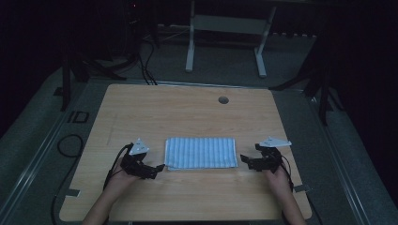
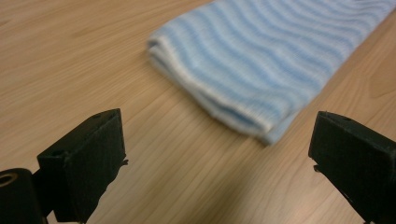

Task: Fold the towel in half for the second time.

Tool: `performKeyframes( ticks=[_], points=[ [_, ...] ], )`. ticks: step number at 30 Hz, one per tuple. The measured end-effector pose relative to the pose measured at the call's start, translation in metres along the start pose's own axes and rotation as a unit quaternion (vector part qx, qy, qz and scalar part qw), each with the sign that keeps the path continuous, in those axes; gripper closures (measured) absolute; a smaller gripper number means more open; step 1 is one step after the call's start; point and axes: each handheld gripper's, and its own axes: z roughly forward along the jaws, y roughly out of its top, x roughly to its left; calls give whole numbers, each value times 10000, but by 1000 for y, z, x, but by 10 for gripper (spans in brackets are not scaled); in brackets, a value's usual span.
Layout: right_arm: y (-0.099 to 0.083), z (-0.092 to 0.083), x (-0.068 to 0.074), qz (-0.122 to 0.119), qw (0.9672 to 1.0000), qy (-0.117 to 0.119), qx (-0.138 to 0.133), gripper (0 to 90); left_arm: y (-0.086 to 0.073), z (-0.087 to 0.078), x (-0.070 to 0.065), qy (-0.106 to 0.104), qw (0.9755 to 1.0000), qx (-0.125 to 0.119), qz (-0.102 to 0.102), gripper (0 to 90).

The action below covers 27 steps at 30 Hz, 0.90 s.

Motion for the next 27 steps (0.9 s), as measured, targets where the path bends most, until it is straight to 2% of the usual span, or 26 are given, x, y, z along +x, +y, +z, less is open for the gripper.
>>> performKeyframes(
  ticks=[2,8,13,19,23,27],
  points=[
    [-4,-5,-3,48,9999,-133,-10,136,-4,-3,3,50,10000,4,-62,38],
    [-18,-22,-15,299,9991,-263,-140,136,-19,-13,8,119,9995,-147,-256,38],
    [-28,-30,-20,419,9980,-438,-185,136,-33,-17,11,98,9992,-104,-368,38],
    [-38,-41,-24,576,9968,-472,-294,133,-42,-27,17,197,9984,-198,-482,39],
    [-44,-49,-27,765,9948,-559,-382,133,-47,-35,22,289,9973,-323,-599,38],
    [-53,-56,-31,925,9919,-717,-490,134,-51,-41,25,345,9967,-394,-624,38]
  ],
)
